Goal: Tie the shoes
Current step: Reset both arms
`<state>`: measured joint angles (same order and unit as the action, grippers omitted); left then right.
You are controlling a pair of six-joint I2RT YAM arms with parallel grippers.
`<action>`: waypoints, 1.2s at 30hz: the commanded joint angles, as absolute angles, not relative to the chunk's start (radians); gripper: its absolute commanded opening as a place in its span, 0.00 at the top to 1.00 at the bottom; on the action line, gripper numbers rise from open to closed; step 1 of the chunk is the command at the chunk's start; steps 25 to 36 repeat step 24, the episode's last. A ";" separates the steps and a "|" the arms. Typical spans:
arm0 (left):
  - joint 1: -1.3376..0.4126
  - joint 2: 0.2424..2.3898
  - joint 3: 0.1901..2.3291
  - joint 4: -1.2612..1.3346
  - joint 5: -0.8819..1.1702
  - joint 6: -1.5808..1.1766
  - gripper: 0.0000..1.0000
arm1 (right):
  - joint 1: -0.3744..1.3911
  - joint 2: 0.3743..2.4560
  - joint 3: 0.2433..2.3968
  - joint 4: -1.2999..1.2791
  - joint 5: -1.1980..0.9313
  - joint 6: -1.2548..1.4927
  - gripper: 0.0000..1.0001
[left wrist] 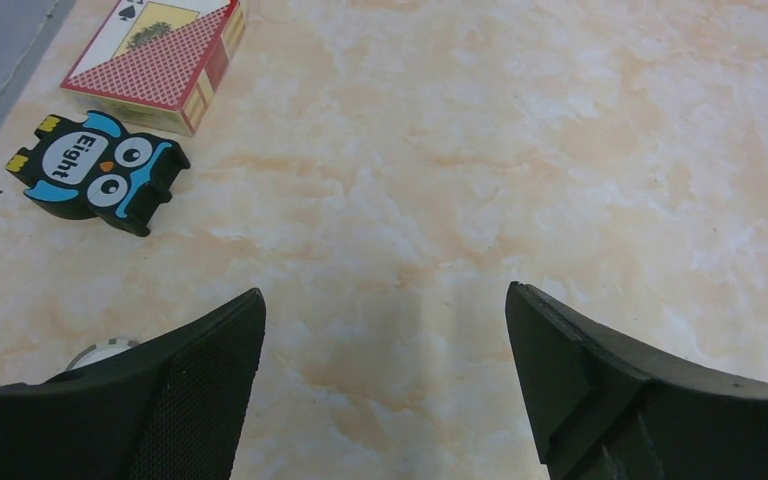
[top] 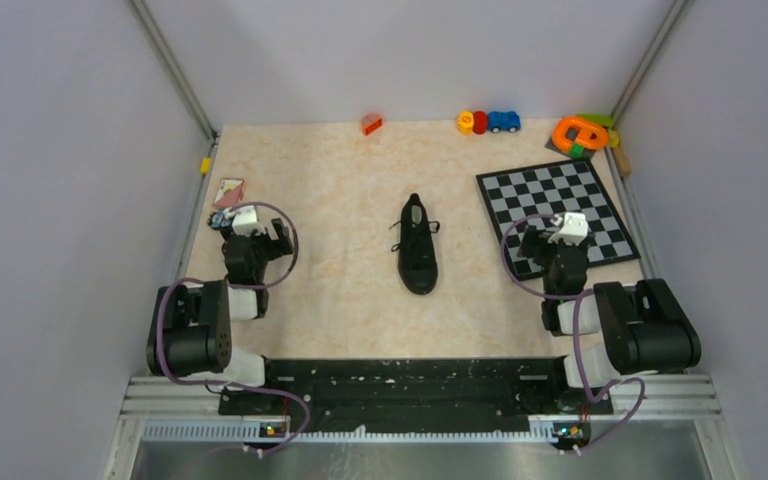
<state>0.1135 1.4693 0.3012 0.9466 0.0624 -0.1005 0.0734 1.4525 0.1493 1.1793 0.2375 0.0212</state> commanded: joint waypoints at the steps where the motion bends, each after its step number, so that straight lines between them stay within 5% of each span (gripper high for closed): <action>1: 0.111 1.453 0.317 1.011 0.058 -0.055 0.07 | 0.074 1.455 0.182 1.224 0.177 0.006 0.03; 36: 0.100 1.460 0.325 1.001 0.054 -0.044 0.03 | 0.074 1.456 0.181 1.226 0.177 0.006 0.01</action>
